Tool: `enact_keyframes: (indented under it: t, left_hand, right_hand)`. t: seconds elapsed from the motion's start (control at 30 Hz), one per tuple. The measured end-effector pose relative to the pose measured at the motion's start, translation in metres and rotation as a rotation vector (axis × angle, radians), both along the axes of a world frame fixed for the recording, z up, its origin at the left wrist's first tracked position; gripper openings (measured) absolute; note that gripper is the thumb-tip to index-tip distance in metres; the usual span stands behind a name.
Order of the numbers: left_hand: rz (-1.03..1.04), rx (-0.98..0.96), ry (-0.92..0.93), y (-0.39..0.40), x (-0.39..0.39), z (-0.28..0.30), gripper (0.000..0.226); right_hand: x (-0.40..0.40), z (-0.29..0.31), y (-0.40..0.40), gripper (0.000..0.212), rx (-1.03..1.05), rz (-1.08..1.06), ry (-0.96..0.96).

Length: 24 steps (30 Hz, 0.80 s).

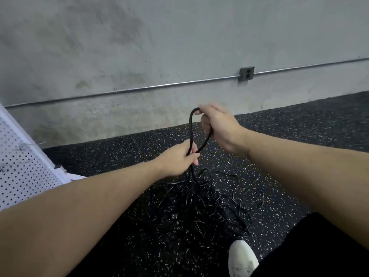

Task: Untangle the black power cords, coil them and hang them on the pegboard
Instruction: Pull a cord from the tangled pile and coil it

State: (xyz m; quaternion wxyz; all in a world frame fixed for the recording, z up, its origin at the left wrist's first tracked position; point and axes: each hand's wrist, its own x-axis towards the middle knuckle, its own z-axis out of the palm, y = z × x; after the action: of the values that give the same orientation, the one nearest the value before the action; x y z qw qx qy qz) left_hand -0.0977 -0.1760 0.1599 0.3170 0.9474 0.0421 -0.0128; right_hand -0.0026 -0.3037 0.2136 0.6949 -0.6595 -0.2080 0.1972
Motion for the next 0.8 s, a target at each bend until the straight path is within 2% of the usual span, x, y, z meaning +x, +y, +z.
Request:
enact_keyframes:
  t: [0.1, 0.2, 0.3, 0.4, 0.43, 0.53, 0.6, 0.63, 0.73, 0.8]
  left_hand:
    - [0.077, -0.043, -0.042, 0.001, 0.006, 0.004, 0.01]
    - [0.155, -0.134, -0.108, 0.002, 0.012, 0.008, 0.011]
    - [0.209, -0.332, -0.166, -0.002, 0.019, 0.018, 0.013]
    - [0.252, -0.53, -0.231, -0.012, 0.026, 0.035, 0.014]
    - [0.262, -0.567, -0.261, -0.015, 0.028, 0.038, 0.014]
    - [0.306, -0.668, -0.302, -0.016, 0.031, 0.041, 0.009]
    - [0.291, -0.752, -0.321, -0.013, 0.031, 0.04, 0.004]
    - [0.274, -0.776, -0.326, -0.012, 0.031, 0.04, 0.01]
    - [0.181, -0.696, -0.197, -0.012, 0.024, 0.034, 0.071]
    - [0.086, -0.698, -0.073, -0.013, 0.019, 0.022, 0.086]
  right_hand:
    - [0.004, -0.009, 0.001, 0.031, -0.06, -0.081, 0.108]
    - [0.012, -0.023, -0.007, 0.038, -0.302, -0.035, 0.035]
    - [0.013, -0.036, -0.02, 0.05, -0.688, 0.24, -0.183]
    - [0.005, -0.046, -0.021, 0.065, -0.843, 0.519, -0.236]
    - [0.004, -0.049, -0.019, 0.063, -0.843, 0.522, -0.26]
    - [0.005, -0.052, -0.013, 0.027, -0.775, 0.361, -0.361]
    - [0.005, -0.048, -0.013, 0.034, -0.695, 0.308, -0.306]
    - [0.004, -0.045, -0.012, 0.037, -0.654, 0.31, -0.266]
    - [-0.003, -0.032, -0.011, 0.038, -0.527, 0.249, -0.168]
    - [-0.002, -0.024, -0.008, 0.039, -0.4, 0.175, -0.128]
